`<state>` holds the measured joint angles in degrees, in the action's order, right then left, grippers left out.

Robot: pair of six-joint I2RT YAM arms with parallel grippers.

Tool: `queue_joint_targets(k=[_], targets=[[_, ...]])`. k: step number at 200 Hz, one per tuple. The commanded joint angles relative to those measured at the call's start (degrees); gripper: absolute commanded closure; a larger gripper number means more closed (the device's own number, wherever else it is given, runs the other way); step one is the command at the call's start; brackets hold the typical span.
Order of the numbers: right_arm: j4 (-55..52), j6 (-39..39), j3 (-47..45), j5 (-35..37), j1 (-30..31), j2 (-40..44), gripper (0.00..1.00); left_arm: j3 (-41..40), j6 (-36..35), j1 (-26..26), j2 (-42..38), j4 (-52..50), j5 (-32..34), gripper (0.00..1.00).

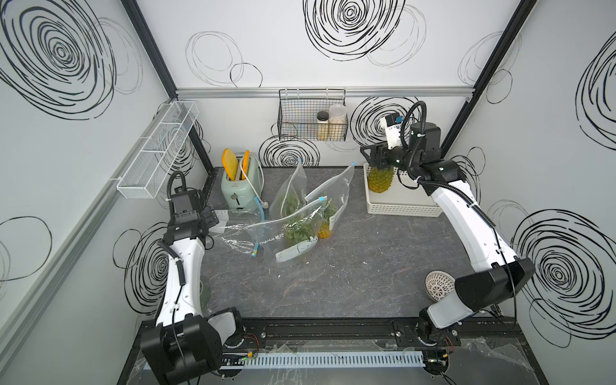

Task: Open the zip-top bag and take out the pineapple
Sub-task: Place the zipper food storage bag at the center of the board, then move the zipper food storage bag to the center of the board.

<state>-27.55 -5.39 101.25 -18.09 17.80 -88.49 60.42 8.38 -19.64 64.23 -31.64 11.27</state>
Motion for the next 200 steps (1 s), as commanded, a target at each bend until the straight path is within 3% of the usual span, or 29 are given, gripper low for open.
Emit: queue_joint_targets(k=[1,50,77,91,109,140,200], targets=[[-2.51,0.38,-4.68,-4.36,0.09,4.28,0.34,5.86,-0.03,4.83,-3.55,-1.54,-6.18,0.19],[0.02,-1.02,-17.57,-8.29,0.26,12.06,0.34,17.10,-3.11,37.54,-4.32,-6.20,-6.98,0.18],[0.22,-0.49,-21.33,-8.92,0.19,14.25,0.33,22.67,-6.02,54.93,0.81,-10.22,-2.72,0.17],[0.05,-0.41,-22.22,-9.21,0.18,14.78,0.33,26.04,-7.85,60.48,5.40,-12.40,-0.60,0.17],[0.03,-0.32,-23.31,-9.94,0.18,15.66,0.33,29.75,-8.73,63.20,10.58,-15.15,1.49,0.18],[0.47,-0.32,-25.89,-11.22,0.21,17.61,0.33,32.28,-9.41,63.59,15.52,-18.63,3.06,0.23],[1.88,-0.92,-29.11,-11.97,0.18,18.35,0.34,33.25,-8.90,63.20,16.30,-24.28,6.38,0.30]])
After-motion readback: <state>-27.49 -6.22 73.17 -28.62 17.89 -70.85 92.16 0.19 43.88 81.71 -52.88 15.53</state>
